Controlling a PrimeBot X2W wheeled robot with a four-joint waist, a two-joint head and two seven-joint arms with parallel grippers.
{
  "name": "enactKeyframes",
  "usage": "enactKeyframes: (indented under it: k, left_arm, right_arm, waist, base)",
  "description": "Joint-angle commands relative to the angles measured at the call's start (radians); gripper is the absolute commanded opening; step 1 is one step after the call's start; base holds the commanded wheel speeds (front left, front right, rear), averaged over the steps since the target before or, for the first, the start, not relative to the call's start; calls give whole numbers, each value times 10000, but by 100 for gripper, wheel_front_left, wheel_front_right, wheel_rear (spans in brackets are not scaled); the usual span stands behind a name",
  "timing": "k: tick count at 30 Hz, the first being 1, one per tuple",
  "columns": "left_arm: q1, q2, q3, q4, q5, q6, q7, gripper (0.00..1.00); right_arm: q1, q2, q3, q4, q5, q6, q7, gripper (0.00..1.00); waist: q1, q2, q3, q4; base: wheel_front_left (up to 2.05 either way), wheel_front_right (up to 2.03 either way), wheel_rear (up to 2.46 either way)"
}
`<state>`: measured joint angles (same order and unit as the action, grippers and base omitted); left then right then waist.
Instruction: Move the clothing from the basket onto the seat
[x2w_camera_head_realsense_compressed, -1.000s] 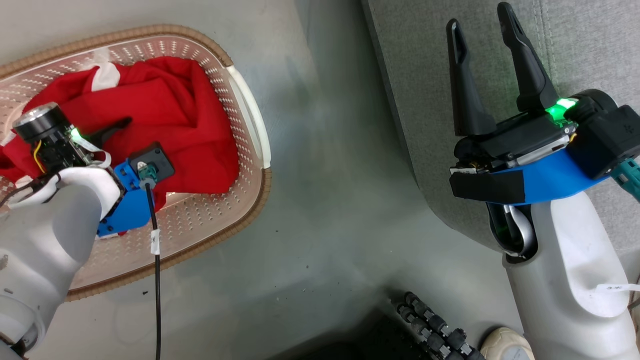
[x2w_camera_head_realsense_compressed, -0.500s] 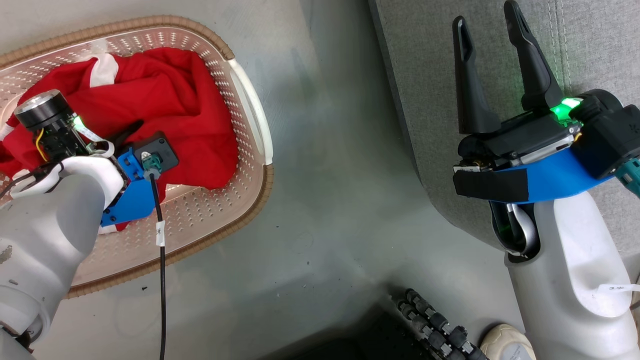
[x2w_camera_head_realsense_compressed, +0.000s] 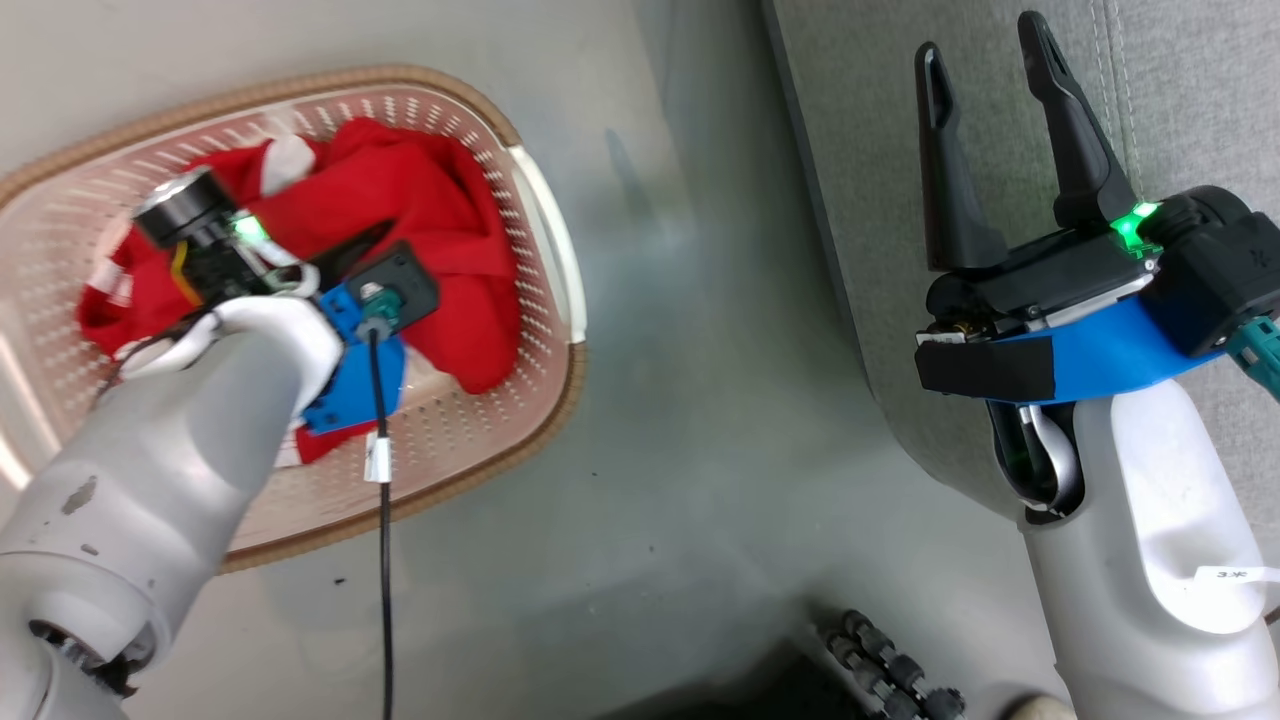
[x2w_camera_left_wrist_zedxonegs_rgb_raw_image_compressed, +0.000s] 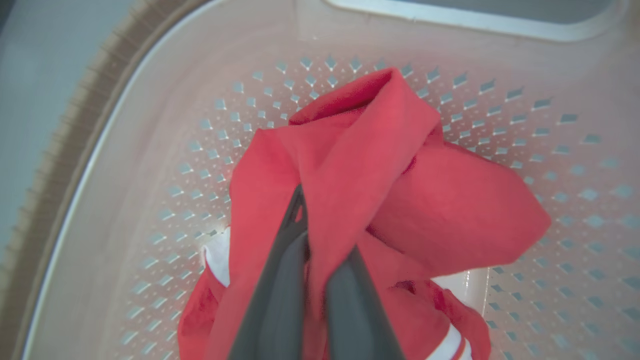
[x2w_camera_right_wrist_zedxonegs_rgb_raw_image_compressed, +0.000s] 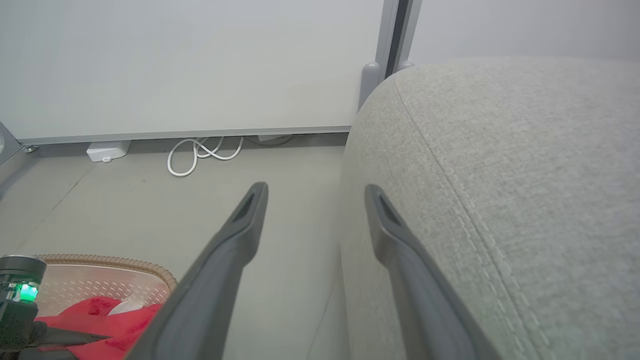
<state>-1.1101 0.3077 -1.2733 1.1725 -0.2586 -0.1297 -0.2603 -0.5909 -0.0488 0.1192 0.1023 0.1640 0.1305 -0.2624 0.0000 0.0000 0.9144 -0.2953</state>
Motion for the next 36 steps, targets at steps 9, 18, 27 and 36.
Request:
enactKeyframes:
  k: [9,18,27,36]
  left_arm:
    - [563,-162,1056,-1714,-679,260,-63,0]
    - [1640,-310,2228,-3322,-702,683,-65,0]
    - [2913,-391,3571,-4821,-463,1025,-64,0]
    - [3606,-627,4845,-6019,-166,977,-66,0]
  right_arm:
    - [300,-30,-264,220,-431,4,-37,100]
    - [753,-32,-569,439,-775,3,-39,100]
    - [1385,-32,-803,642,-959,4,-39,100]
    - [2104,-32,-1033,840,-1104,3,-39,100]
  waist:
    - [0,0,-1173,783]
    - [0,0,-2390,1441]
    - [0,0,-3804,1817]
    - [0,0,-5097,2152]
  base:
    - [0,0,0]
    - [0,0,0]
    - [0,0,0]
    - [0,0,0]
